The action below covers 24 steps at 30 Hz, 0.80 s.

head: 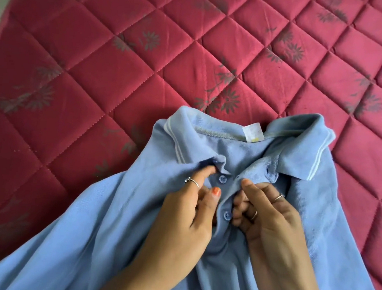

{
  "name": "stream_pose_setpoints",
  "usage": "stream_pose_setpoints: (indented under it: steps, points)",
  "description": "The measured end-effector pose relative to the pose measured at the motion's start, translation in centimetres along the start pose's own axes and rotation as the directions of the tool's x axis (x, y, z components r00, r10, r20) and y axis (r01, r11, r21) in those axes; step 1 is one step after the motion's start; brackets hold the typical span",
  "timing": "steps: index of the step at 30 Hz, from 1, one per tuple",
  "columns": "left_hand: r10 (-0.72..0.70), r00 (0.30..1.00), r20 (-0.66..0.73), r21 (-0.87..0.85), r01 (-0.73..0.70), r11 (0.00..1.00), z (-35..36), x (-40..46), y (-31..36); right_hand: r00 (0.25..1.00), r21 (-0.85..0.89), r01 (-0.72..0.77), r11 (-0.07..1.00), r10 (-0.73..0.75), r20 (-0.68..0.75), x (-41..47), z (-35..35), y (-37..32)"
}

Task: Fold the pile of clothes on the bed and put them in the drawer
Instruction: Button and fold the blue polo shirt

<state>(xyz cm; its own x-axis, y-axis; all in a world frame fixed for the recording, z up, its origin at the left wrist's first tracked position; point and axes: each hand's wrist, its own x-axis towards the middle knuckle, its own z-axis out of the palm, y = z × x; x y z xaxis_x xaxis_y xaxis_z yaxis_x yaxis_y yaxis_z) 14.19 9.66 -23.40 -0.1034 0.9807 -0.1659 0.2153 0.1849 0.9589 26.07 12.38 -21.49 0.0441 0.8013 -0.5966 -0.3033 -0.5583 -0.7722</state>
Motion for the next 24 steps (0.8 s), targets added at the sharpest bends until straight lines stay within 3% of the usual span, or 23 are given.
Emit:
stream_pose_setpoints:
  steps: [5,8,10,15,20,24]
  points:
    - [0.113,0.992,-0.061,0.325,-0.088,0.941,0.5,2.2,0.3,0.999,0.054,0.037,0.998,-0.037,0.003,0.0,0.1,0.1]
    - [0.203,0.979,-0.005,0.579,-0.162,0.799,1.3,3.0,0.8,0.999,0.035,0.038,0.999,-0.038,0.002,0.1,0.1,-0.1]
    - [0.216,0.976,0.021,0.640,-0.179,0.747,1.5,3.1,1.1,0.999,0.026,0.032,0.999,-0.032,0.017,0.2,0.0,-0.3]
    - [0.239,0.971,0.021,0.663,-0.192,0.724,1.5,2.6,1.0,0.999,-0.030,-0.009,1.000,0.010,0.033,0.4,-0.6,-1.0]
    - [0.195,0.980,-0.028,0.556,-0.147,0.818,0.6,3.0,2.0,0.998,-0.018,-0.040,0.999,0.041,0.038,0.5,-1.0,-1.1]
    - [0.146,0.989,-0.039,0.482,-0.109,0.870,-0.8,3.7,2.8,0.993,-0.141,0.117,0.983,-0.110,0.052,0.3,-0.8,-1.0]
